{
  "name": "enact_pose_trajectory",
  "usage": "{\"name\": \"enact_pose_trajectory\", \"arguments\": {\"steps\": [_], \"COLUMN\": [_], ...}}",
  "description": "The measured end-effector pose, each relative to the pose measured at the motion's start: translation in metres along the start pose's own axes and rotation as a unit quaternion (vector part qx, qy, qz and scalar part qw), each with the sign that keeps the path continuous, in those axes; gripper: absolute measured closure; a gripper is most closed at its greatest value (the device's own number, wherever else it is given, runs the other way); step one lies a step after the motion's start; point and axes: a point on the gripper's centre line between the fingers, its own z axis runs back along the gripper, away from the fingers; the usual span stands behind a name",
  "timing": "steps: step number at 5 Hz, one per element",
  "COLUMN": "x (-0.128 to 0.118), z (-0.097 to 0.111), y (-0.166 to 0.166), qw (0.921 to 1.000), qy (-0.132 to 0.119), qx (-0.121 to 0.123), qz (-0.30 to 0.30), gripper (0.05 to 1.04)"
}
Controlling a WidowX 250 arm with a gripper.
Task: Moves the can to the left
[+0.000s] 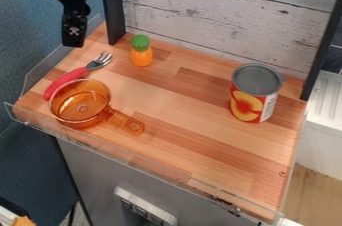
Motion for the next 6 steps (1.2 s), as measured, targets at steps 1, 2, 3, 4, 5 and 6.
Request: {"name": "enact_pose_trajectory", "arguments": {"steps": [1,2,3,4,5,6], "x": [-0.003,-0.023,-0.045,-0.071,-0.107,-0.138], "z": [-0.011,-0.006,0.014,0.028,0.044,0.060], "y": [0.006,0.024,0.044,0.066,0.095,0.119], "qw": [0.9998,0.9983,0.9948,0.9898,0.9818,0.9759], "qy": [-0.005,-0.019,-0.008,0.013,0.038,0.070], "qx": [0.017,0.002,-0.024,-0.029,-0.029,-0.023], "qz": [-0.005,-0.054,-0.098,-0.139,-0.184,-0.205], "gripper": [0.083,0.083,0.083,0.083,0.083,0.083]}}
